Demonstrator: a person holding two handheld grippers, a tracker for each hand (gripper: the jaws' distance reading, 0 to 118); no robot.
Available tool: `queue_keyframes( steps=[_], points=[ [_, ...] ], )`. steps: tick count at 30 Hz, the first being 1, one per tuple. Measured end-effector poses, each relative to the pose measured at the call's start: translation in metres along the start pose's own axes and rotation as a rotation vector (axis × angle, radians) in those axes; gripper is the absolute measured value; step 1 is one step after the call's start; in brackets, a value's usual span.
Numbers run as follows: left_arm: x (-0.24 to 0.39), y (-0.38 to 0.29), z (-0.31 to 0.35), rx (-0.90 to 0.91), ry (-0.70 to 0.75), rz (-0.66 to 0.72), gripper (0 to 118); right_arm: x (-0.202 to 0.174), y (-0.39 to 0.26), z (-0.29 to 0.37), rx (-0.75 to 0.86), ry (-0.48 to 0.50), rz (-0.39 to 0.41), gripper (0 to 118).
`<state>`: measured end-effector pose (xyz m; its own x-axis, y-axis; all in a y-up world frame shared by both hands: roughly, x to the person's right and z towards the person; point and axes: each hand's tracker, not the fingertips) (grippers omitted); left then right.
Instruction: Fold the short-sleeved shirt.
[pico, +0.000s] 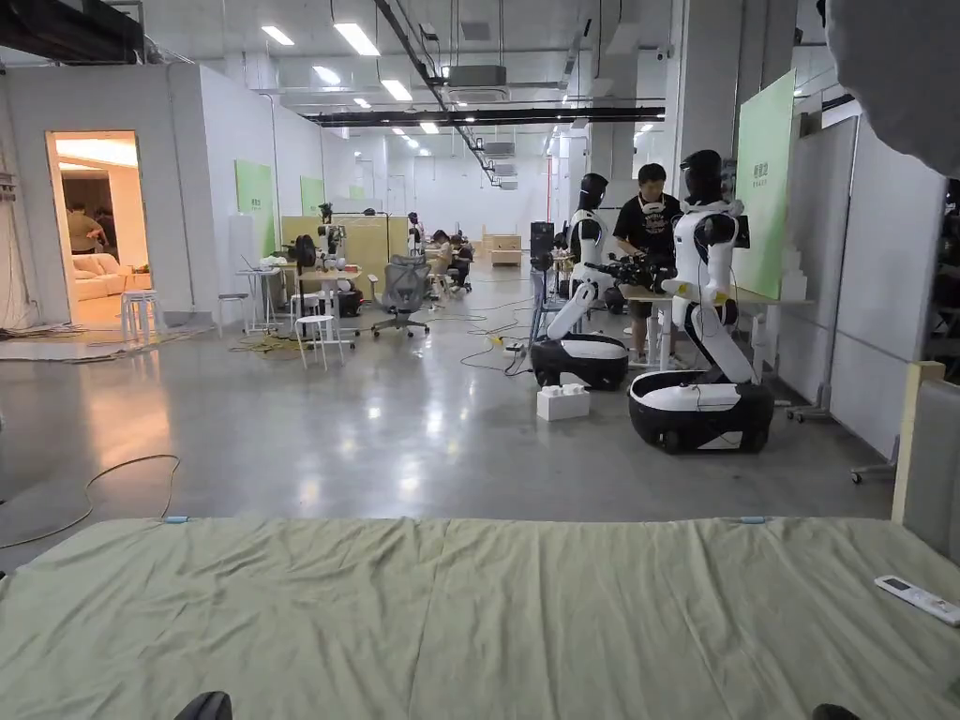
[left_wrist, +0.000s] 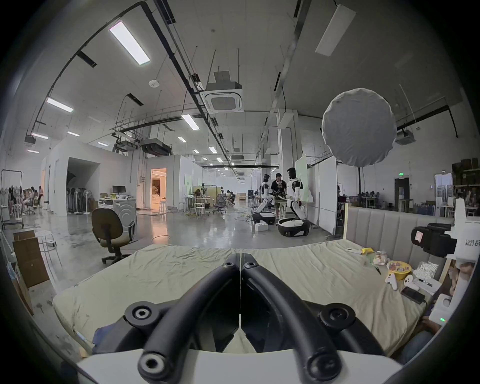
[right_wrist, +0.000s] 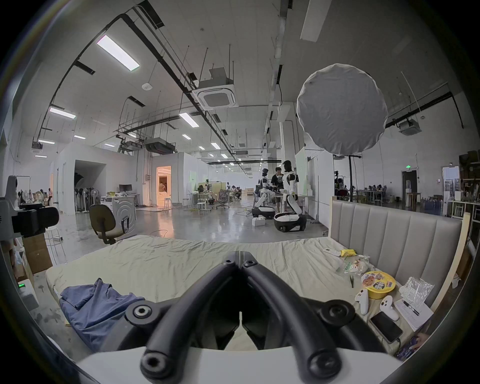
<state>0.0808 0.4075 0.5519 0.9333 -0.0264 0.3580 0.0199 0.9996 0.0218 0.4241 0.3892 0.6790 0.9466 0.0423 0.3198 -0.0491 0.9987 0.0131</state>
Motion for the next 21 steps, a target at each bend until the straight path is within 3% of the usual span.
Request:
queue_keyframes(
  steps=[3,5,6,8,11,13,17,21],
  points=[
    [0.001,0.008,0.003,-0.010,0.002,-0.038,0,-0.001,0.006,0.002,0.001,0.004,0.024,0],
    [0.005,0.013,0.004,-0.029,-0.021,-0.132,0,-0.008,0.009,0.006,0.006,-0.004,0.176,0],
    [0.010,0.012,0.005,-0.033,-0.013,-0.197,0,-0.017,0.009,0.008,0.034,0.000,0.330,0],
    [0.025,-0.003,0.005,-0.072,-0.005,-0.503,0,-0.032,-0.002,0.011,-0.010,0.008,0.585,0],
    [0.046,-0.061,0.003,-0.148,0.001,-0.987,0,-0.057,-0.049,0.015,-0.080,0.057,1.058,0],
    [0.052,-0.102,0.008,-0.221,-0.076,-1.193,0,-0.068,-0.089,0.024,-0.034,0.169,1.334,1],
    [0.053,-0.151,0.039,-0.351,-0.358,-1.155,0,-0.070,-0.136,0.040,-0.144,0.337,1.455,1],
    [0.059,-0.165,0.047,-0.335,-0.365,-1.266,0,-0.073,-0.143,0.043,-0.165,0.382,1.449,1]
  ],
)
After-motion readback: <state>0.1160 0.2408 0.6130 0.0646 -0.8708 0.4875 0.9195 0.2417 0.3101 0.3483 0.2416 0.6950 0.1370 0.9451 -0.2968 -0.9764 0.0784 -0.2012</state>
